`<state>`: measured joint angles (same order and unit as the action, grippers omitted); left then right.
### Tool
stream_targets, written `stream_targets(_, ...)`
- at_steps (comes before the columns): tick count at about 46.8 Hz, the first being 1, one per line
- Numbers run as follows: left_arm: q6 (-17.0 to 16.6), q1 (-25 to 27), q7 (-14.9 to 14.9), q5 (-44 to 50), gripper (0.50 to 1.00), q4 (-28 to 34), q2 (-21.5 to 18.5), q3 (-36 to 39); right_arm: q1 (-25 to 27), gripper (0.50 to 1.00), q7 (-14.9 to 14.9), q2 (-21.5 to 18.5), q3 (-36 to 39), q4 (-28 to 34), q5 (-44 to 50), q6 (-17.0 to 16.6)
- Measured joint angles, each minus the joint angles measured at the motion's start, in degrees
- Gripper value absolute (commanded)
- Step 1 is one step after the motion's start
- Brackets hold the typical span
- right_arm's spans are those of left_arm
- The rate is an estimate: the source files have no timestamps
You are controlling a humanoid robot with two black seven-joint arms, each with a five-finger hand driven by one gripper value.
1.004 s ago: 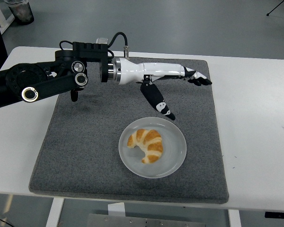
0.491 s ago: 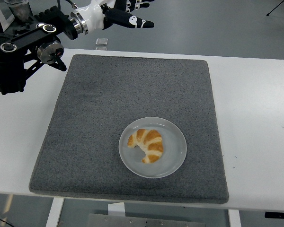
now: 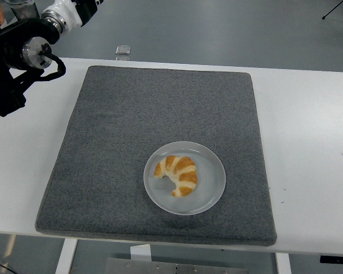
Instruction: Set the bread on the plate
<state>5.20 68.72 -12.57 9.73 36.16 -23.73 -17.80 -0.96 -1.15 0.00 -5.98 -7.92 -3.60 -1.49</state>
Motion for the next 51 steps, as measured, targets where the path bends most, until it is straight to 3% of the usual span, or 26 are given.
stream_targets(5, -3.70, -1.56, 2.32, 0.66, 0.992, 0.07, 0.32, -0.31, 0.00, 0.952, 0.00, 0.00, 0.00, 0.01, 0.00, 0.00)
stream_targets(12, -7.31, -4.41, 2.55, 4.78, 0.992, 0.12, 1.24, -3.48, 0.00, 0.954, 0.01, 0.00, -0.14, -0.03, 0.11, -0.09)
stream_targets(30, -7.74, -10.63, 2.31, 5.74, 0.992, -1.34, 4.08, -11.19, 0.00, 0.952, 0.01, 0.00, -0.15, 0.00, 0.45, -0.01)
stream_targets(51, -8.20, -12.72, 1.67, 5.77, 0.992, -2.55, 6.15, -15.12, 0.10, 0.952, 0.01, 0.00, -0.13, -0.02, 0.14, -0.01)
